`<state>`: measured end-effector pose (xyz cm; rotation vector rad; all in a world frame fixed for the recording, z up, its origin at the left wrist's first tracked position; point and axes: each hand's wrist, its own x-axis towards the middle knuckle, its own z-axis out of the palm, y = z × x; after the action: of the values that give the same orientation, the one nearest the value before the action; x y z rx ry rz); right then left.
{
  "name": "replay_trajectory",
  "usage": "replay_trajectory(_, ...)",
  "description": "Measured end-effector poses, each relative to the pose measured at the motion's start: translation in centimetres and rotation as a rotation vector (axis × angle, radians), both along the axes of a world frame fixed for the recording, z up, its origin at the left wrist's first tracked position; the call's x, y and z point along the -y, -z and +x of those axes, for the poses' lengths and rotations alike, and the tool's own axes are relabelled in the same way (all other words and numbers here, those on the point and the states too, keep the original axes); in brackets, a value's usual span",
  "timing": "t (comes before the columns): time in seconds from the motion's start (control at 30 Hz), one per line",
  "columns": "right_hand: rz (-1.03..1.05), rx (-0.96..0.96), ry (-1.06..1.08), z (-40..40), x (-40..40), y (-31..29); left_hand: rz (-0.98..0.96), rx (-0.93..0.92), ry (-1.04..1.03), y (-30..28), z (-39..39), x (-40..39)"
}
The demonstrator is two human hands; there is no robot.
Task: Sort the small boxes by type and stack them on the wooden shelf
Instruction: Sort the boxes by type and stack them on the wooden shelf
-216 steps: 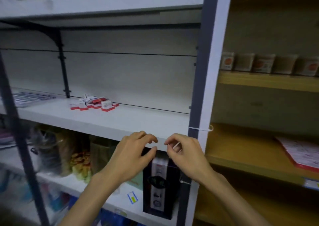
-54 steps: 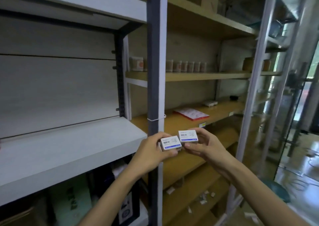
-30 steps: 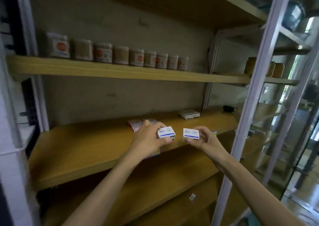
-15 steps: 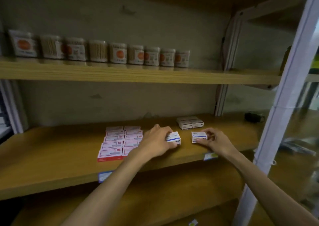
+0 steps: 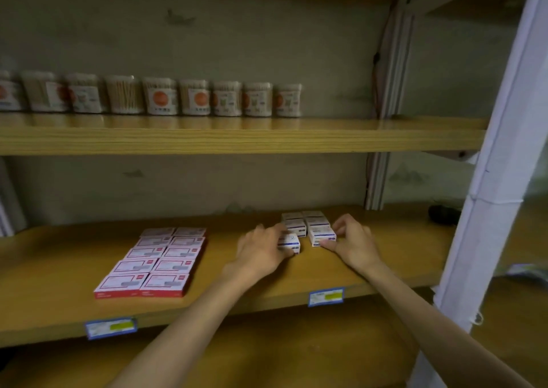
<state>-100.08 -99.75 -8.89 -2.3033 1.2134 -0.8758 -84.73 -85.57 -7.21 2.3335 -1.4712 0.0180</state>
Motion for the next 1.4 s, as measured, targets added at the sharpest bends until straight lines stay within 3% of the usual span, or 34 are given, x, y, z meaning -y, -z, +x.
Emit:
replay_trajectory(0.3,-0.022,-0.024,-0.067,-0.8,0.5,-0.4,-0.135,0.040,-0.098,0.5,-0.5,3.1)
replay_trajectory(0.57,-0.073,0.043,-0.286,-0.5,-1.2,-0.1,-0.181,0.050,-0.065,0.7,-0.7,2.4)
replay_trajectory(0.67,-0.110,0.066,-0.379,0.2,-2.5,-0.7,-0.168,0.136,-0.008,0.1,0.0,0.4)
replay_trajectory(0.9,-0.140,0.115,-0.584,4.5,-7.9,-1.7,-0.191,0.286,-0.018,-1.2,2.5,-7.9)
replay_trajectory(1.4,-0.226,0.162,-0.862,19.1,-31.9,-3.1,-0.329,0.200,-0.192,-1.1,13.8,-36.3)
